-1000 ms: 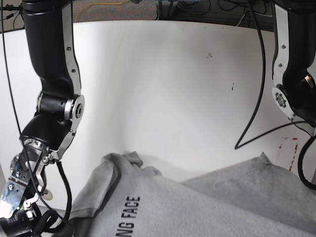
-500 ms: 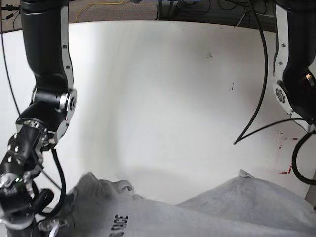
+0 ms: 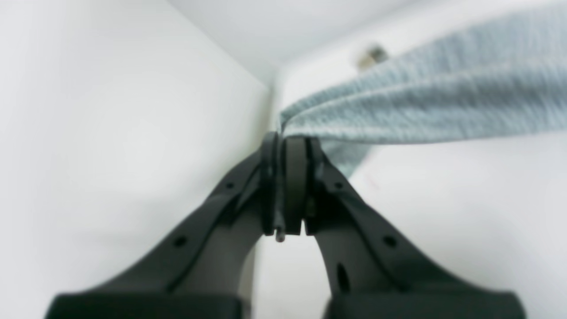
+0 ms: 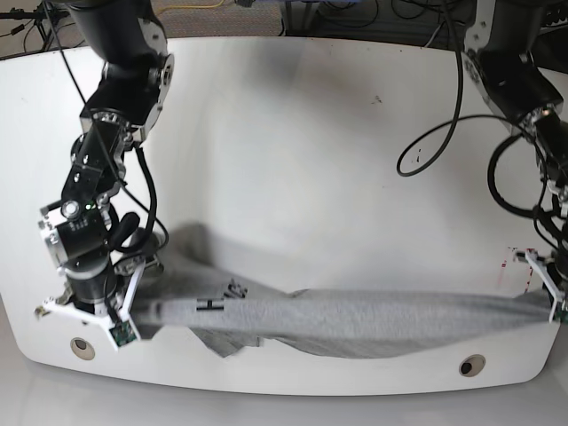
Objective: Fold the T-shirt properly
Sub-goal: 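Lay the shirt down, stretching its edge taut between both grippers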
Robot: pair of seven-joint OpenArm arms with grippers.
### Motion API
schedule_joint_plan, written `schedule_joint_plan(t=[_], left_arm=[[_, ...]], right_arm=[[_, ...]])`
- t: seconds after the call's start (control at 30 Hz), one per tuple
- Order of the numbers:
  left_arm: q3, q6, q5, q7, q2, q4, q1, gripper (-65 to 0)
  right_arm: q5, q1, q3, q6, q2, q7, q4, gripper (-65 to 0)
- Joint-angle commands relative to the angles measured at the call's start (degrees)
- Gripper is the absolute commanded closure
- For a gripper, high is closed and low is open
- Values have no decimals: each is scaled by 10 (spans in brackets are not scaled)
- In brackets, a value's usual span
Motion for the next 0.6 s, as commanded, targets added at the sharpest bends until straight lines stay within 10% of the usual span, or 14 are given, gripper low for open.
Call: schedule_joint_plan(t=[0.0, 0.57], left_arm=[[-22, 4, -14, -9, -11, 21, 45, 0], [-117, 4, -105, -12, -12, 5, 305, 0]], right_arm=[[-2, -44, 26, -2, -11, 21, 10, -2], [-3, -296, 78, -2, -66, 123, 10, -2]])
